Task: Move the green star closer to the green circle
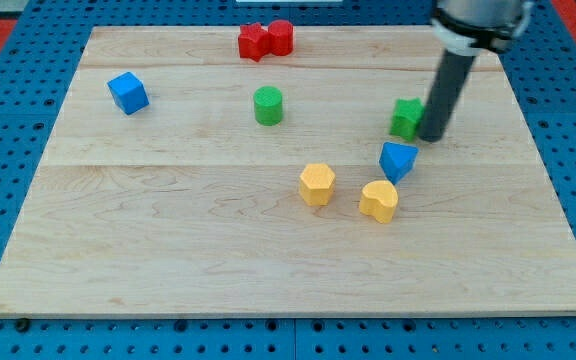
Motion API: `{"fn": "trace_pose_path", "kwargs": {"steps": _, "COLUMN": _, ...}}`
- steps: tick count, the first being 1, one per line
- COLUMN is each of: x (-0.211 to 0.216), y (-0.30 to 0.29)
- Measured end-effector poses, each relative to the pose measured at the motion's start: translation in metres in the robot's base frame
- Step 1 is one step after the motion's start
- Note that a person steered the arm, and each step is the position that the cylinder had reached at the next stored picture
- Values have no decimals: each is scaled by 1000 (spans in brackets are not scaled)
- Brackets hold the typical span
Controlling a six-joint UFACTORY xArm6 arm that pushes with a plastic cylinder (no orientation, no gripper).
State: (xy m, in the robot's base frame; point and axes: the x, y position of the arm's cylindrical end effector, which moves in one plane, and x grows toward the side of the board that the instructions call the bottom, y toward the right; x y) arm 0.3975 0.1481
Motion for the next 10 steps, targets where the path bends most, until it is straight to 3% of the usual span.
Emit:
{"fn": "trace_pose_path", "kwargs": {"steps": 1, "x": -32, "y": 27}}
{"fn": "trace_pose_path", "kwargs": {"steps": 3, "x": -59, "y": 5}}
{"fn": "trace_pose_path", "kwargs": {"steps": 4, "x": -59, "y": -17}}
{"fn": "trace_pose_path", "kwargs": {"steps": 7, "x": -27, "y": 6}}
{"fn": "trace_pose_path", "kwargs": {"steps": 9, "x": -46, "y": -108}}
{"fn": "trace_pose_path", "kwargs": {"steps": 10, "x": -55, "y": -127}}
